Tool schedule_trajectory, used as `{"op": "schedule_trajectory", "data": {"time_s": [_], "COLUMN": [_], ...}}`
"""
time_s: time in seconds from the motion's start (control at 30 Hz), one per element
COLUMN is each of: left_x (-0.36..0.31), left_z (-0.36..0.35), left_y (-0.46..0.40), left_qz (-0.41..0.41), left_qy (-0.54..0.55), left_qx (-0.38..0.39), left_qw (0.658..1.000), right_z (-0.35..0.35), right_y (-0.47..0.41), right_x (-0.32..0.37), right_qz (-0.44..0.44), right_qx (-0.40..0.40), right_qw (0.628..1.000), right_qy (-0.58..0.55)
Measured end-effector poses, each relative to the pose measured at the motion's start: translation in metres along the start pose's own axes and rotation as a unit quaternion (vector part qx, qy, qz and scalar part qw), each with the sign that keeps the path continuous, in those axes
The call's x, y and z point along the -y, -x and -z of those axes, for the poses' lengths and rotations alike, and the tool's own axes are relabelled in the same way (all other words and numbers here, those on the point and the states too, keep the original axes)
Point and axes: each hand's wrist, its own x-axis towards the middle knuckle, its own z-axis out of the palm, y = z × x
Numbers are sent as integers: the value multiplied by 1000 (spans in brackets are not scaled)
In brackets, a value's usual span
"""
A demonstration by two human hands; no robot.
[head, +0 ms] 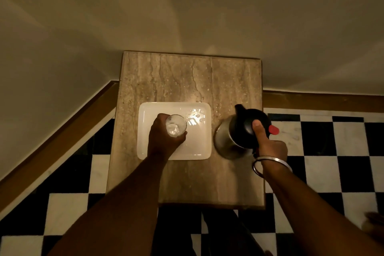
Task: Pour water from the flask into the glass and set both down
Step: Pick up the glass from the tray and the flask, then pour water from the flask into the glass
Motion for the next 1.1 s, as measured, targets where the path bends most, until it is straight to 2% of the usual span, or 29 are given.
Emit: {"op": "schedule_trajectory", "data": {"time_s": [0.13,0.37,0.47,0.67,1.1], "left_x": [-33,-115,-154,-215,-278], "left_z": [6,53,80,127,211], "left_y": [8,47,60,59,45], "left_qz": [-39,-78,-96,-125,-250], "left_qy": [5,26,36,77,133], "left_qx": [-8,-11,-22,-30,-38], "left_qw": [999,997,994,989,958], "right_z": [21,81,108,141,167], "right_y": [4,53,83,142,278], "right_x": [20,82,124,208,327], "right_qz": [76,209,276,408,548], "right_qx": [59,100,90,85,-10], "right_qw": [991,955,932,862,736], "right_qy": [92,182,217,288,398]}}
